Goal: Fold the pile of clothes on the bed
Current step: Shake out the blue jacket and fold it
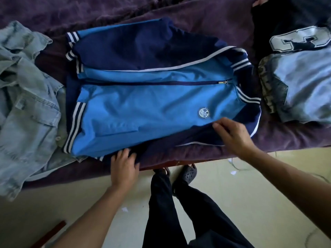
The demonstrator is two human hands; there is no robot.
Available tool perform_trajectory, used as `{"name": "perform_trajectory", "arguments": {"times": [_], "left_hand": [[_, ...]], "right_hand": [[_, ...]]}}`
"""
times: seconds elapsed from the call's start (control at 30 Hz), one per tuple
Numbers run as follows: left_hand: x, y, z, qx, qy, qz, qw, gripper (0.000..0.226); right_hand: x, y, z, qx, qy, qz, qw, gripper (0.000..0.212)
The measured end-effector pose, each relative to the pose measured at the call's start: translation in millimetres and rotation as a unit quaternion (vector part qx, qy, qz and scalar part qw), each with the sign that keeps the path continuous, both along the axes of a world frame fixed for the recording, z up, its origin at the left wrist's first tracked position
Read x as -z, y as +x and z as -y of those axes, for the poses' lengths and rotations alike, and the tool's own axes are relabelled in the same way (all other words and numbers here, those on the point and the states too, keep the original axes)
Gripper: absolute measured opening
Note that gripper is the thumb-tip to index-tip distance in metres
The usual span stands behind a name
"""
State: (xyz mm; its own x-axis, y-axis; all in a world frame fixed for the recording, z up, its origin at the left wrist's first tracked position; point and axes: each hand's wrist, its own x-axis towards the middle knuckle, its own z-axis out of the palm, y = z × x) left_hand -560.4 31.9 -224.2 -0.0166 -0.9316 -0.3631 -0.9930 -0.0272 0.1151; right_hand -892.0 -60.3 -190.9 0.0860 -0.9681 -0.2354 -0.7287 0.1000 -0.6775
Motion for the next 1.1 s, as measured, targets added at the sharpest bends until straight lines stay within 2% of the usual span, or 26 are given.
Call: {"name": "perform_trajectory", "arguments": {"times": [0.1,0.23,0.33,0.4,0.5,0.57,0.63,0.67,0.73,0.8,0.83,0.87,0.93,0.97,1.03,1.1], "left_hand": [[-13,11,4,-0.029,0.03,-0.071,0.997,0.018],[-43,65,0,-0.085,0.104,-0.085,0.987,0.009],[-76,108,23,-0.174,0.181,-0.21,0.945,0.014],[-83,123,53,-0.221,0.199,-0.247,0.922,0.013],[-67,122,103,-0.196,0.126,-0.21,0.95,0.018],[-51,112,123,-0.16,0.083,-0.087,0.98,0.042],[-40,101,126,-0.142,0.031,0.023,0.989,0.049],[-35,94,122,-0.123,-0.014,0.034,0.992,0.044],[-22,78,101,-0.033,-0.106,-0.005,0.994,0.033],[-5,62,70,0.07,-0.107,-0.027,0.991,0.041],[3,57,55,0.103,-0.064,-0.011,0.993,0.052],[10,55,43,0.12,-0.013,0.024,0.992,0.063],[27,60,32,0.115,0.043,0.092,0.988,0.076],[34,66,34,0.105,0.045,0.114,0.987,0.08],[41,75,43,0.099,0.035,0.149,0.983,0.082],[46,81,52,0.116,0.029,0.164,0.979,0.078]], "right_hand": [[-13,2,9,0.018,-0.003,0.025,1.0,0.032],[-14,0,1,-0.063,0.055,-0.057,0.995,0.045],[-11,-4,7,-0.126,0.163,-0.071,0.976,0.047],[-7,-1,27,-0.124,0.209,-0.088,0.966,0.047],[0,9,60,-0.085,0.184,-0.16,0.966,0.045],[4,10,72,-0.058,0.119,-0.252,0.959,0.031],[5,7,69,-0.039,0.033,-0.299,0.953,0.025],[4,7,64,-0.043,-0.028,-0.283,0.958,0.023],[4,11,43,-0.098,-0.162,-0.227,0.955,0.019],[8,16,10,-0.193,-0.221,-0.175,0.94,0.013],[14,19,-6,-0.235,-0.205,-0.167,0.935,0.017],[21,20,-20,-0.271,-0.151,-0.184,0.933,0.033],[39,18,-33,-0.305,0.004,-0.274,0.912,0.071],[47,17,-32,-0.296,0.047,-0.309,0.903,0.083],[58,19,-21,-0.265,0.063,-0.328,0.904,0.089],[63,23,-10,-0.245,0.041,-0.304,0.92,0.074]]}}
